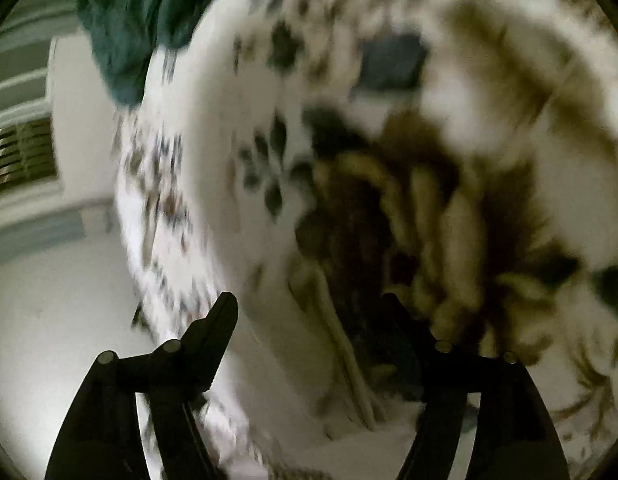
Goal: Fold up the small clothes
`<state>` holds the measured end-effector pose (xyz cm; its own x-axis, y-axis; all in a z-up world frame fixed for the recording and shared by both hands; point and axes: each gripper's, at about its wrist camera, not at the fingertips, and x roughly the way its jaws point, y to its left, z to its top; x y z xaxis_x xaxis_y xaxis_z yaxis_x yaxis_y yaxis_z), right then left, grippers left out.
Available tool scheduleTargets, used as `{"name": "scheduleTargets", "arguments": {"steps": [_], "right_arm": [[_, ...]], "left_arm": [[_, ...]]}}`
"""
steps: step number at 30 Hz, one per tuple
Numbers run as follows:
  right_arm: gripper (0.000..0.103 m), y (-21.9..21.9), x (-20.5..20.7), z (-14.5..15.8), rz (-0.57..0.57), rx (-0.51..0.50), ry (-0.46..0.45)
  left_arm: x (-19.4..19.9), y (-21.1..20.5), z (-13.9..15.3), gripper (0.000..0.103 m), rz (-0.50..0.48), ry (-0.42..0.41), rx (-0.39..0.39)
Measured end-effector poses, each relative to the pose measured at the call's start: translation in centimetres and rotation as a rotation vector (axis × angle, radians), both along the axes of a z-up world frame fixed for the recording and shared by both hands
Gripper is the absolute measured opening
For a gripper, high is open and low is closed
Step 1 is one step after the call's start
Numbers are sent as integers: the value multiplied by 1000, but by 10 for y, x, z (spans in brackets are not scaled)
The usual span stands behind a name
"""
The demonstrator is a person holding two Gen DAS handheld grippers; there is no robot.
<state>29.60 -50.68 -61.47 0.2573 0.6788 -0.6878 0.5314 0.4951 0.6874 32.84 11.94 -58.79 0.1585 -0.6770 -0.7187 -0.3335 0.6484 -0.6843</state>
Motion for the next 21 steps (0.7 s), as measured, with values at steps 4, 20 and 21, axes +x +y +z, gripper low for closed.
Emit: {"name": "scheduleTargets", "arguments": {"steps": [4,20,21], "right_arm": [[76,23,-2,-28,142,55,-3],[18,79,10,2,196,-17,-84],[18,79,11,5,195,-25,-83]], "left_arm": [[0,-24,-7,71,-40,-1,-25],[11,-48,29,21,-107,-109,93],[13,-48,33,21,-111,-112,88]]}}
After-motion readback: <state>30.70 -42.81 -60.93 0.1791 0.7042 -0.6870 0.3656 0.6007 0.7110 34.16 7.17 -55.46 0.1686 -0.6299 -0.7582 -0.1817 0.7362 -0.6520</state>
